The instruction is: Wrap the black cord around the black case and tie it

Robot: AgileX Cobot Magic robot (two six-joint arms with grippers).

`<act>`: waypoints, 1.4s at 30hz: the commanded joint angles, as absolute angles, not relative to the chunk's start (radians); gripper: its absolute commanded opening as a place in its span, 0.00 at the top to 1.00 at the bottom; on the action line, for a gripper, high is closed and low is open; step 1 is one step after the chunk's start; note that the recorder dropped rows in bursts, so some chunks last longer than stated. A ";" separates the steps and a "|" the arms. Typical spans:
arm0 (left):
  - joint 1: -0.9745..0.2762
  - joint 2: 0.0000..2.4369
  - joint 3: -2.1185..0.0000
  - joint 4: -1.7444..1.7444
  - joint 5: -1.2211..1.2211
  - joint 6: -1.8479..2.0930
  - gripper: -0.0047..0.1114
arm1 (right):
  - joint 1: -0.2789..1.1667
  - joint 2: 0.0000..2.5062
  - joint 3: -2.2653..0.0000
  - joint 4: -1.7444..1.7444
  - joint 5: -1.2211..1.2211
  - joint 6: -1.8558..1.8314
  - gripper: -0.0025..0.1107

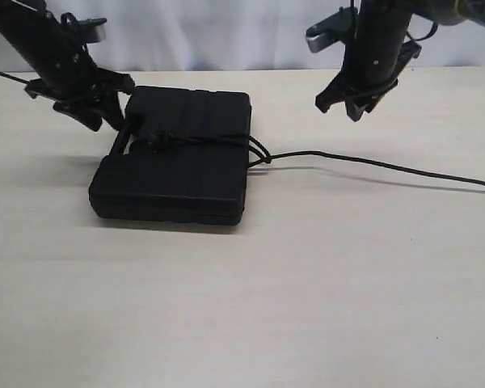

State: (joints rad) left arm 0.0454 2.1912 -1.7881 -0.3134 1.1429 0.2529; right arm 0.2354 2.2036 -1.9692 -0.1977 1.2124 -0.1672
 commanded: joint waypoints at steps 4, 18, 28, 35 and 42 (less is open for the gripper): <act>-0.024 2.039 -1.687 0.010 1.221 0.100 0.95 | 0.236 2.046 -1.912 -0.098 1.221 -0.068 0.94; -0.059 1.415 -1.173 -0.073 1.002 0.118 0.96 | 0.234 1.571 -1.350 -0.102 1.221 0.025 0.94; -0.059 0.853 -0.778 -0.150 0.462 0.163 0.96 | 0.234 1.159 -0.916 -0.102 0.730 0.045 0.94; -0.059 0.617 -0.520 -0.187 -0.033 0.151 0.96 | 0.234 0.932 -0.550 -0.120 0.053 0.014 0.94; -0.059 0.627 -0.444 -0.196 -0.148 0.151 0.96 | 0.236 0.929 -0.344 -0.114 -0.366 -0.012 0.94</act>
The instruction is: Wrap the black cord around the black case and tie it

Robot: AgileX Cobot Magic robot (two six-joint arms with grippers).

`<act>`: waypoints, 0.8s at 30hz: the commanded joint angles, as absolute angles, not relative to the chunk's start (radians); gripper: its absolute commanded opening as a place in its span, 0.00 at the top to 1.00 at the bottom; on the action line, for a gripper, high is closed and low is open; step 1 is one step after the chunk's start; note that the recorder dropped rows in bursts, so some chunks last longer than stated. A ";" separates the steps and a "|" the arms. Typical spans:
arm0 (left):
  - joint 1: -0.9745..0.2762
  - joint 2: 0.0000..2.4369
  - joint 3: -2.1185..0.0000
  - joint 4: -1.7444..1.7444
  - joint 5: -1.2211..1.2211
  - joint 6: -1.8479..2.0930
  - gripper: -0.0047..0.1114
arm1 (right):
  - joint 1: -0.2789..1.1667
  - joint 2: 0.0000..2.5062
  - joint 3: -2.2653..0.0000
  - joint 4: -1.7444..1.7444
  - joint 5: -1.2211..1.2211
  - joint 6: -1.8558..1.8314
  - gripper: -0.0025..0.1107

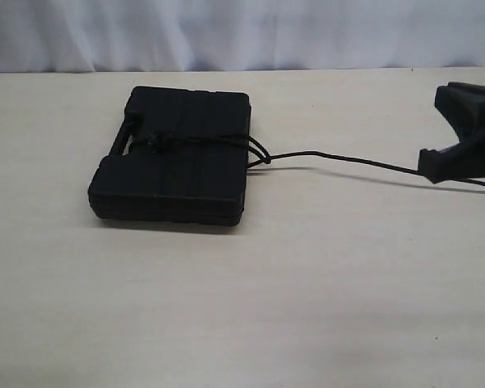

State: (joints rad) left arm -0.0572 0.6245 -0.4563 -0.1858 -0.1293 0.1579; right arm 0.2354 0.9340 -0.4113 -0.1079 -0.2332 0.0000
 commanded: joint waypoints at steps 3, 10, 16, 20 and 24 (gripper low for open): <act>-0.059 0.627 -0.444 -0.196 -0.149 0.153 0.96 | 0.236 0.929 -0.313 -0.112 -0.364 -0.012 0.94; -0.059 0.627 -0.444 -0.196 -0.149 0.153 0.96 | 0.236 0.929 -0.301 -0.112 -0.361 -0.012 0.94; -0.059 0.603 -0.410 -0.169 -0.154 0.153 0.96 | 0.236 0.867 -0.216 -0.080 -0.398 -0.012 0.94; -0.059 0.507 -0.303 -0.169 -0.161 0.153 0.96 | 0.236 0.748 -0.099 -0.067 -0.402 -0.012 0.94; -0.059 0.388 -0.157 -0.169 -0.163 0.153 0.96 | 0.236 0.588 0.000 -0.067 -0.402 -0.012 0.94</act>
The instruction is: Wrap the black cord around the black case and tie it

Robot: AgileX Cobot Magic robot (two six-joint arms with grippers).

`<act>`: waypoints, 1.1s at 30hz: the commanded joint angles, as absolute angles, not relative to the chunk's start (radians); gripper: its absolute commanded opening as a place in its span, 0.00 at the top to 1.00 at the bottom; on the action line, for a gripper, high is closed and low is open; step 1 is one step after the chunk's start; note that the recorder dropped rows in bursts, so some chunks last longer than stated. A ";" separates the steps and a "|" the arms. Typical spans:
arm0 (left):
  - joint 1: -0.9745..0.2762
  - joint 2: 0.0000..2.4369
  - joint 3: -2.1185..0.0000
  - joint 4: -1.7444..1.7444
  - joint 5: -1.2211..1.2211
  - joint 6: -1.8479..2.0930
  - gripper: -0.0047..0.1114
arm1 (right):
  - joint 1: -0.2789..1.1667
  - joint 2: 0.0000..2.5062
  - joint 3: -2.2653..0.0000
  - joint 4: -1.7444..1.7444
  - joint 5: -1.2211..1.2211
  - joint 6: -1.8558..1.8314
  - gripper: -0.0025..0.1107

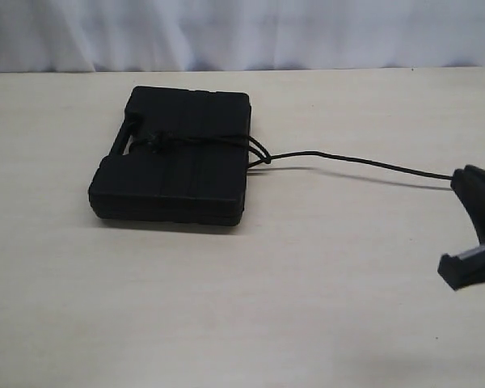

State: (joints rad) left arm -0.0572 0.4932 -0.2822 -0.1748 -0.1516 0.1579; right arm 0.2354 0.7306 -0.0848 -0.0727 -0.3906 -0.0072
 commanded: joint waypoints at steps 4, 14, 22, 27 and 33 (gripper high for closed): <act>-0.059 0.247 0.000 -0.169 -0.161 0.153 0.96 | 0.236 0.395 0.000 -0.067 -0.152 -0.012 0.94; -0.056 0.000 0.000 -0.131 0.288 0.157 0.96 | 0.231 0.000 0.000 -0.055 -0.092 -0.010 0.94; -0.056 0.000 0.000 -0.125 0.305 0.157 0.96 | 0.157 0.000 0.000 0.023 -0.120 -0.010 0.94; -0.056 0.000 0.000 -0.125 0.305 0.157 0.96 | 0.119 0.000 0.000 0.023 -0.070 -0.010 0.94; -0.056 0.000 0.000 -0.123 0.305 0.157 0.96 | 0.078 0.000 0.000 0.016 0.092 -0.010 0.94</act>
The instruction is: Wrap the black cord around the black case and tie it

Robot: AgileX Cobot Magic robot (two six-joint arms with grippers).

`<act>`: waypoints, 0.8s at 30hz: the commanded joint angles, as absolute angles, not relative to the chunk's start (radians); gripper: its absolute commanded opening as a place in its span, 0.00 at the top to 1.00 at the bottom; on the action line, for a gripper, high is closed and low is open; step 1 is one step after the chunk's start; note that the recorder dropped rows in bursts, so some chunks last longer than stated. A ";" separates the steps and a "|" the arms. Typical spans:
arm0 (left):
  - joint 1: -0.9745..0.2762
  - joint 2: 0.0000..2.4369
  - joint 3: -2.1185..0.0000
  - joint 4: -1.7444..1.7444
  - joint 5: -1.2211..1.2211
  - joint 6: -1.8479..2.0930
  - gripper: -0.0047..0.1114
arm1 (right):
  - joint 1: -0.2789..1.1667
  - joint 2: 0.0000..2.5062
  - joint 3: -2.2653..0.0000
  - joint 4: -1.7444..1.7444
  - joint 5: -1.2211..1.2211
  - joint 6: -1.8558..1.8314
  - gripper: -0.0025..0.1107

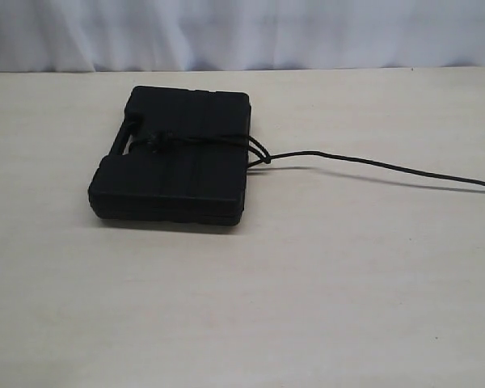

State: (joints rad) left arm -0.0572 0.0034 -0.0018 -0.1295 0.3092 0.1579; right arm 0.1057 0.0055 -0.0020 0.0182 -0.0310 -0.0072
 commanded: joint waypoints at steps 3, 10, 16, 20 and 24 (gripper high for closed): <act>-0.056 0.000 0.000 -0.121 0.305 0.157 0.96 | 0.059 0.000 0.000 0.016 0.207 -0.010 0.94; -0.056 0.000 0.000 -0.121 0.305 0.157 0.96 | -0.003 0.000 0.000 0.007 0.292 -0.010 0.94; -0.056 0.000 0.000 -0.121 0.305 0.157 0.96 | -0.026 0.000 0.000 0.007 0.166 -0.010 0.94; -0.056 0.000 0.000 -0.121 0.305 0.157 0.96 | -0.026 0.000 0.000 0.011 0.073 -0.010 0.94; -0.056 0.000 0.000 -0.114 0.305 0.157 0.96 | -0.026 0.000 0.000 0.011 0.080 -0.010 0.94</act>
State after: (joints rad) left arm -0.0572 0.0034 -0.0018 -0.1251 0.3131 0.1579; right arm -0.0205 0.0055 -0.0020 0.0147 0.0901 -0.0072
